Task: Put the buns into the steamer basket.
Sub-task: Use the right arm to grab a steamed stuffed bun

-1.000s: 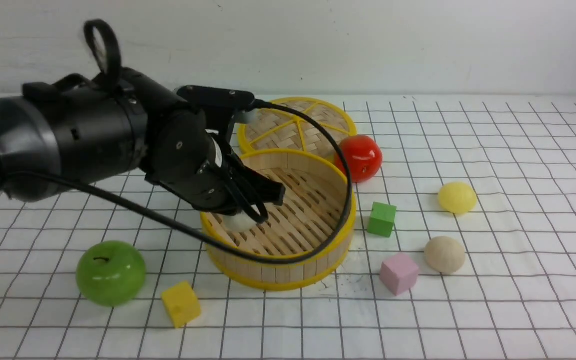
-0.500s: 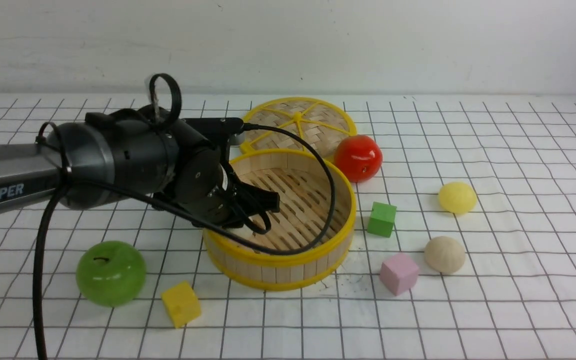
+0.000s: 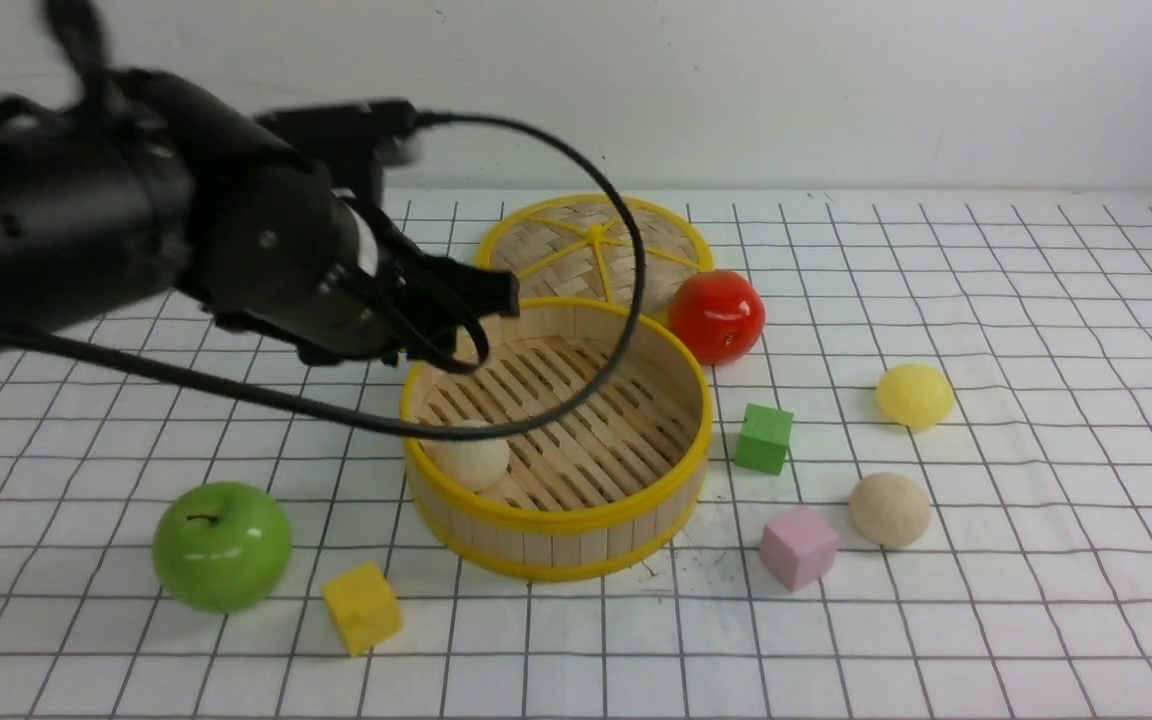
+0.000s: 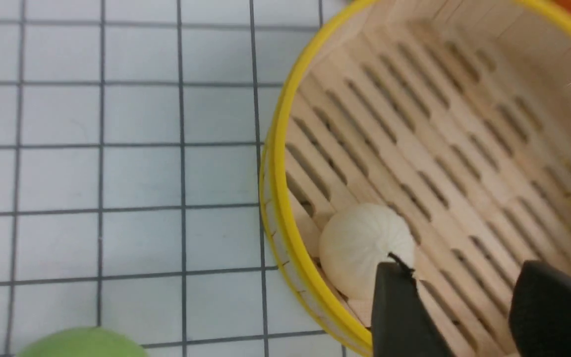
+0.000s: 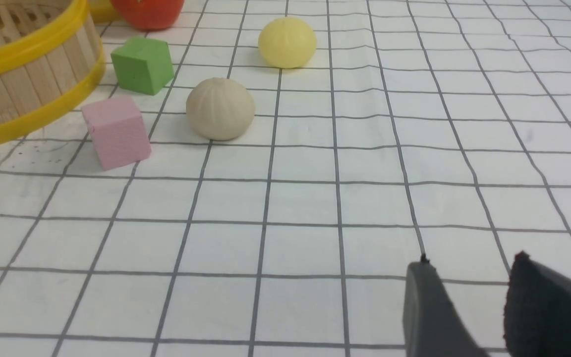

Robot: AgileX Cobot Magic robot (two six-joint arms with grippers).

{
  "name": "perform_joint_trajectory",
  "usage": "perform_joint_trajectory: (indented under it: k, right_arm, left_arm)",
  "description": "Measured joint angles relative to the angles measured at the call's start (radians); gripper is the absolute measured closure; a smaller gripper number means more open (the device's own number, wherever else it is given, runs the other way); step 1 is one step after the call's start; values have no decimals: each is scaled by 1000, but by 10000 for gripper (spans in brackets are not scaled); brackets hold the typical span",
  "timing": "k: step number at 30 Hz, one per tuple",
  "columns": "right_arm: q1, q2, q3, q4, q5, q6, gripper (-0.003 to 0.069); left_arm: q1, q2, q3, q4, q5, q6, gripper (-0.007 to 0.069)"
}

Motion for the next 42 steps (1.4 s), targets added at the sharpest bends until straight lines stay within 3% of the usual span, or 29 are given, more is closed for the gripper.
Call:
perform_joint_trajectory:
  k: [5, 10, 15, 27, 42]
  right_arm:
    - [0, 0, 0, 0, 0, 0, 420]
    - [0, 0, 0, 0, 0, 0, 420]
    - [0, 0, 0, 0, 0, 0, 420]
    - [0, 0, 0, -1, 0, 0, 420]
    - [0, 0, 0, -1, 0, 0, 420]
  left_arm:
    - [0, -232, 0, 0, 136, 0, 387]
    - [0, -485, 20, -14, 395, 20, 520]
    - [0, -699, 138, -66, 451, 97, 634]
    - [0, -1130, 428, -160, 315, 149, 638]
    - [0, -1160, 434, -164, 317, 150, 638]
